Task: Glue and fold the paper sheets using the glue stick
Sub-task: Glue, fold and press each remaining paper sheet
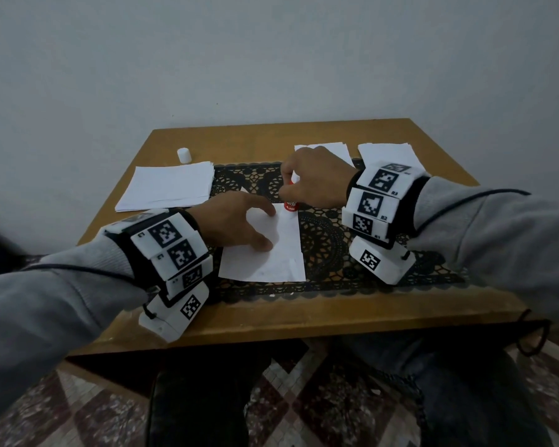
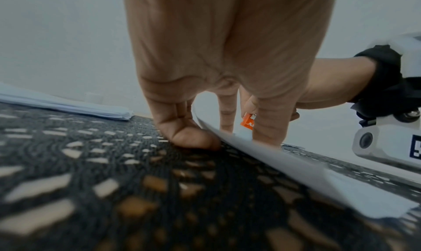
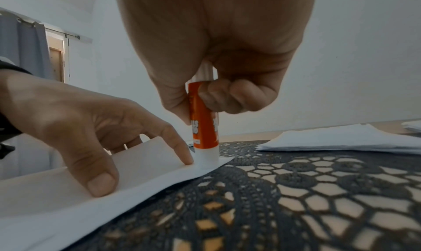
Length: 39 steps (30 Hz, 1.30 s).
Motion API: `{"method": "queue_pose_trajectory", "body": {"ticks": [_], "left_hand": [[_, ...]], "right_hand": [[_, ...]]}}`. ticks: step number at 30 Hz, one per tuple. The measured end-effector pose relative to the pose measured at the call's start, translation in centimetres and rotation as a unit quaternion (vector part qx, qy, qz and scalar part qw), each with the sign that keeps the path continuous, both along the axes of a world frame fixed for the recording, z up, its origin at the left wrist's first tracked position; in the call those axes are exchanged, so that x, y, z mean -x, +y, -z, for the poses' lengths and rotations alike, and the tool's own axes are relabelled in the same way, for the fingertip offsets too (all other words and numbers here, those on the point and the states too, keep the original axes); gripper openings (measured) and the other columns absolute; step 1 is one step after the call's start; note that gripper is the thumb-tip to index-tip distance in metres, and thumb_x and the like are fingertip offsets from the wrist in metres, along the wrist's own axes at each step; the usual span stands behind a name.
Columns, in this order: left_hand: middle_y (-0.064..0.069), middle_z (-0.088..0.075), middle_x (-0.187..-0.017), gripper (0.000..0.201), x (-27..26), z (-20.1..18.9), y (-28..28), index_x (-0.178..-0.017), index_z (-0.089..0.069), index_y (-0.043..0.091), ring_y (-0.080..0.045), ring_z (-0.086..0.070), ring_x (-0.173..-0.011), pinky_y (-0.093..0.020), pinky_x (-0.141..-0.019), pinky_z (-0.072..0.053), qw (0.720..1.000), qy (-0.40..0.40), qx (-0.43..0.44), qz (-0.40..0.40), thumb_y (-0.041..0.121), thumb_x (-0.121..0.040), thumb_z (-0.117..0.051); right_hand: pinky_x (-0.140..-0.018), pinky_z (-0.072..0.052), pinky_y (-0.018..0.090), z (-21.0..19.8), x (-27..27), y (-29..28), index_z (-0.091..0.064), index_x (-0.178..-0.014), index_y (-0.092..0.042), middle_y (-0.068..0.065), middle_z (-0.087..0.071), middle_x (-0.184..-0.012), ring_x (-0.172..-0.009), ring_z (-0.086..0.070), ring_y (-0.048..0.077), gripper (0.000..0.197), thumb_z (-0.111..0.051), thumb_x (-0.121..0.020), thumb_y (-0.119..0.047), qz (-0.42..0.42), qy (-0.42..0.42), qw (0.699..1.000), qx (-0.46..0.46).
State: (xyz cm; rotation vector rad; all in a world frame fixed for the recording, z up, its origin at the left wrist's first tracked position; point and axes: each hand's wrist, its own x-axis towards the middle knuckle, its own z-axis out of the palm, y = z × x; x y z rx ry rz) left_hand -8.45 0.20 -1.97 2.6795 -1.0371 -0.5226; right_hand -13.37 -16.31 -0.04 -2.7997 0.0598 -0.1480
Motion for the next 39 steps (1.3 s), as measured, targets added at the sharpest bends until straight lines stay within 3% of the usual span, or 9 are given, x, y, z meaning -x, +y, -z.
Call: {"method": "queue_pose_trajectory", "body": {"ticks": [3, 6, 11, 22, 27, 31, 33, 37, 39], "left_hand": [[-0.002, -0.048, -0.139, 0.061, 0.0, 0.0, 0.0, -0.130, -0.052, 0.035, -0.022, -0.044, -0.124, -0.034, -0.100, -0.039, 1.000, 0.001, 0.000, -0.001, 0.041, -0.075, -0.077], [-0.001, -0.048, -0.139, 0.063, 0.0, 0.0, 0.0, -0.131, -0.052, 0.035, -0.022, -0.045, -0.123, -0.035, -0.100, -0.040, 1.000, 0.000, 0.001, -0.003, 0.041, -0.074, -0.077], [-0.002, -0.051, -0.134, 0.061, 0.0, 0.0, -0.2, -0.130, -0.051, 0.034, -0.022, -0.048, -0.117, -0.032, -0.091, -0.042, 1.000, 0.004, -0.002, -0.008, 0.039, -0.075, -0.077], [0.000, -0.053, -0.134, 0.060, -0.1, 0.3, -0.1, -0.126, -0.053, 0.037, -0.022, -0.048, -0.119, -0.039, -0.099, -0.042, 1.000, 0.005, 0.010, -0.012, 0.041, -0.072, -0.079], [0.001, -0.048, -0.140, 0.060, -0.2, 0.3, 0.0, -0.128, -0.052, 0.036, -0.020, -0.044, -0.124, -0.032, -0.097, -0.038, 1.000, 0.000, 0.003, -0.001, 0.041, -0.074, -0.077], [0.005, -0.048, -0.141, 0.046, -0.4, 0.2, 0.2, -0.126, -0.059, 0.033, -0.018, -0.044, -0.126, -0.025, -0.095, -0.034, 1.000, -0.002, 0.031, -0.002, 0.035, -0.082, -0.072], [0.004, -0.054, -0.135, 0.033, -0.5, 0.1, 0.2, -0.119, -0.066, 0.030, -0.017, -0.050, -0.120, -0.025, -0.095, -0.038, 0.998, -0.020, 0.051, -0.004, 0.030, -0.086, -0.067], [0.003, -0.068, -0.101, 0.010, -0.8, -0.6, 0.0, -0.089, -0.075, 0.020, -0.009, -0.054, -0.083, -0.019, -0.073, -0.038, 0.988, -0.063, 0.138, -0.025, 0.015, -0.085, -0.066], [0.003, -0.066, -0.087, 0.014, -1.4, -1.1, 0.0, -0.079, -0.070, 0.020, -0.014, -0.055, -0.077, -0.021, -0.063, -0.039, 0.981, -0.062, 0.182, -0.039, 0.007, -0.082, -0.067]], "right_hand": [[-0.065, -0.046, 0.033, -0.1, 0.5, 0.4, -0.059, -0.070, -0.016, 0.005, -0.062, -0.085, -0.067, -0.052, 0.015, 0.020, -0.064, -0.083, -0.029, -0.016, 0.002, 1.000, 0.003], [-0.059, -0.041, 0.028, -0.3, 1.4, 0.7, -0.060, -0.071, -0.014, -0.002, -0.055, -0.073, -0.064, -0.047, 0.011, 0.020, -0.066, -0.084, -0.029, -0.035, 0.015, 0.999, -0.004], [-0.054, -0.031, 0.023, -0.3, 3.2, 1.2, -0.061, -0.071, -0.013, -0.009, -0.047, -0.066, -0.061, -0.044, 0.007, 0.020, -0.066, -0.084, -0.028, -0.060, 0.018, 0.998, -0.022], [-0.060, -0.034, 0.023, -0.2, 6.7, 2.4, -0.065, -0.074, -0.017, -0.015, -0.048, -0.074, -0.068, -0.048, 0.006, 0.017, -0.067, -0.083, -0.032, -0.111, 0.056, 0.992, -0.029], [-0.058, -0.041, 0.024, -1.1, 7.3, 1.7, -0.066, -0.073, -0.016, -0.007, -0.058, -0.067, -0.058, -0.051, 0.008, 0.018, -0.066, -0.086, -0.028, -0.113, 0.122, 0.982, -0.088], [-0.049, -0.046, 0.028, -3.1, 7.4, -0.6, -0.066, -0.085, -0.001, 0.009, -0.066, -0.064, -0.052, -0.057, 0.018, 0.019, -0.065, -0.089, -0.020, -0.085, 0.189, 0.958, -0.196], [-0.052, -0.048, 0.029, -4.0, 7.7, -1.9, -0.064, -0.089, 0.002, 0.012, -0.070, -0.070, -0.057, -0.061, 0.020, 0.020, -0.068, -0.086, -0.018, -0.075, 0.186, 0.952, -0.229], [-0.065, -0.054, 0.035, -5.0, 8.8, -4.2, -0.060, -0.091, 0.004, 0.015, -0.073, -0.078, -0.065, -0.067, 0.020, 0.020, -0.073, -0.081, -0.009, -0.044, 0.156, 0.951, -0.262], [-0.069, -0.055, 0.038, -5.0, 9.2, -4.9, -0.059, -0.093, 0.005, 0.014, -0.073, -0.078, -0.065, -0.067, 0.020, 0.022, -0.072, -0.081, -0.007, -0.026, 0.143, 0.954, -0.262]]}}
